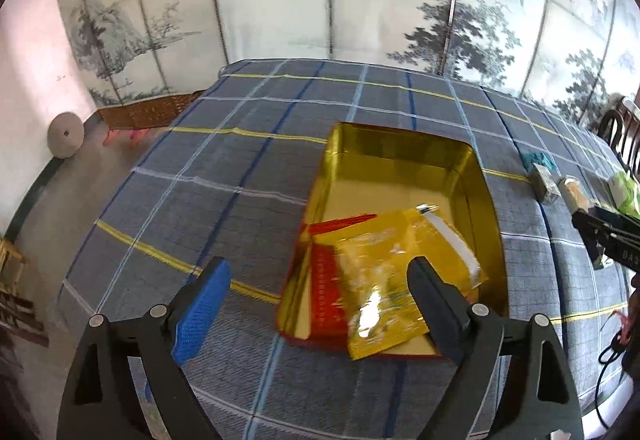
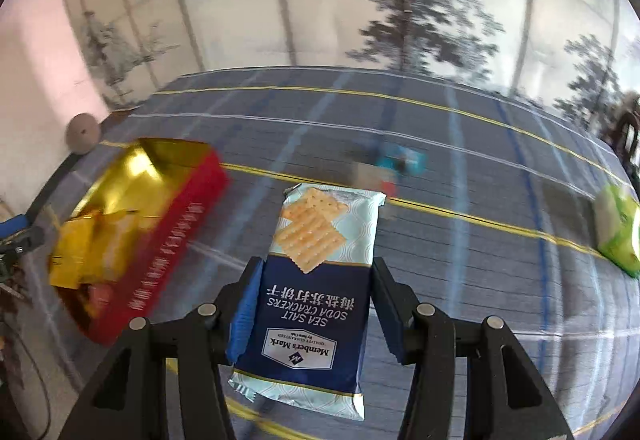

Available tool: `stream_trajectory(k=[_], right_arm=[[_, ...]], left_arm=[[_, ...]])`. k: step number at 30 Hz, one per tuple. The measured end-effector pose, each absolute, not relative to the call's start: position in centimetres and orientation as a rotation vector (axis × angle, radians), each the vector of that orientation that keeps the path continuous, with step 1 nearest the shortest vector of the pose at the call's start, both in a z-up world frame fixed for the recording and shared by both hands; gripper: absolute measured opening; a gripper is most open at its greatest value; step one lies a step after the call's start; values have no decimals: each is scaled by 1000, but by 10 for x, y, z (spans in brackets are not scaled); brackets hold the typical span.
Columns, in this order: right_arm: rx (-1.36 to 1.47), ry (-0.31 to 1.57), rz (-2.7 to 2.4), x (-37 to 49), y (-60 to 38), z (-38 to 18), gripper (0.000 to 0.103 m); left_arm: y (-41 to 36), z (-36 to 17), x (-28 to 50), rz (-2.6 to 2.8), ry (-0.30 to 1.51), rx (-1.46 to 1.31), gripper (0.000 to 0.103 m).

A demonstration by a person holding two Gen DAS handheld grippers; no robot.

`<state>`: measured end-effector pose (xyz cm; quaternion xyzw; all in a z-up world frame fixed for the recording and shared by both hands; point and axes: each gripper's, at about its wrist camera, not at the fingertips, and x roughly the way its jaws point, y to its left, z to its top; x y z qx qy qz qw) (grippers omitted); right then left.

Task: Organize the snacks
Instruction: 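Carry the soda cracker packet into the gold tin and open the right tool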

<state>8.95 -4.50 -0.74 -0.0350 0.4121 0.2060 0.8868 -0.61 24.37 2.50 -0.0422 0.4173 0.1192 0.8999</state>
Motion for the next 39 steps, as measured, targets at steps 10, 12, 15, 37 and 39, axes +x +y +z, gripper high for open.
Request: stream_trajectory(k=[10, 12, 15, 37, 39], right_arm=[[-148, 856, 591, 72, 50, 3, 54], [-163, 860, 609, 70, 63, 2, 54], [-183, 860, 623, 64, 78, 1, 54], [-226, 921, 659, 55, 132, -22, 53], [-225, 921, 666, 51, 135, -23, 53]], left_arm=[[278, 19, -28, 322, 883, -124, 88], [284, 19, -33, 342, 886, -132, 88], [293, 18, -38, 363, 889, -145, 88], [319, 9, -49, 415, 920, -197, 88], [318, 8, -48, 411, 921, -203, 88]])
